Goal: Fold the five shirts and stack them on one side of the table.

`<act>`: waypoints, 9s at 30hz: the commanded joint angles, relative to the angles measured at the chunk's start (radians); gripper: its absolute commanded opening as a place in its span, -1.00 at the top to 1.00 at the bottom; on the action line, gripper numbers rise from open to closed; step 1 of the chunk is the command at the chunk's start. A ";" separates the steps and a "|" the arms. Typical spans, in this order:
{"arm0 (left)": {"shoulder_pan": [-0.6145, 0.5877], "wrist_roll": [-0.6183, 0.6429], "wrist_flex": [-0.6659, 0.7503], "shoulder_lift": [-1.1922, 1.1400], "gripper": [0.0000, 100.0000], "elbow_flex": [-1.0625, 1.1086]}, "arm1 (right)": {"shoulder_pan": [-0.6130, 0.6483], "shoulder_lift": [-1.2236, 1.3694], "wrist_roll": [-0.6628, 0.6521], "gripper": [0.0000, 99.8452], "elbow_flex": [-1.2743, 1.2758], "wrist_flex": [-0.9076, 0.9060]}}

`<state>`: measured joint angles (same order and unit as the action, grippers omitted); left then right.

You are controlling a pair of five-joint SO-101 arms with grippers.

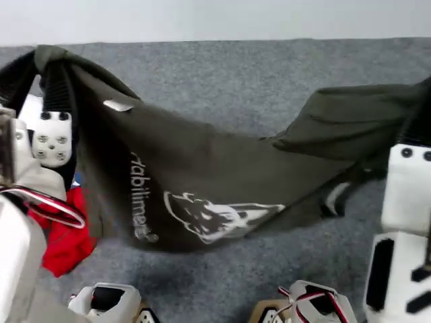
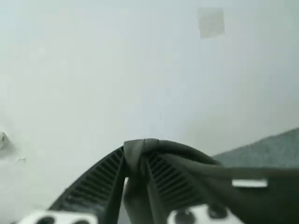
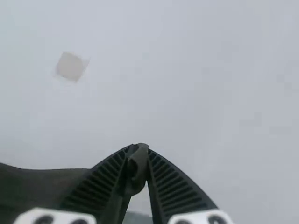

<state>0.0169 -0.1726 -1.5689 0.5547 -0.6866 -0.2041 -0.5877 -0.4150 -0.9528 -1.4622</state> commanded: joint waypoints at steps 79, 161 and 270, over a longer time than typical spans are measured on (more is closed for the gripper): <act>-0.029 -0.106 1.355 -0.241 0.99 1.277 | 0.051 0.154 -0.216 0.98 1.570 1.391; -0.044 -0.654 -0.187 -1.071 0.99 0.165 | 0.102 0.954 -0.342 0.98 0.350 -0.325; -0.121 -0.921 -0.183 -0.839 0.70 0.699 | 0.042 0.533 -0.425 0.44 1.181 -0.318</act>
<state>-0.0813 -1.0917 -1.7238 -0.3429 0.0852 -0.1703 0.0092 -0.8339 0.2700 -1.7492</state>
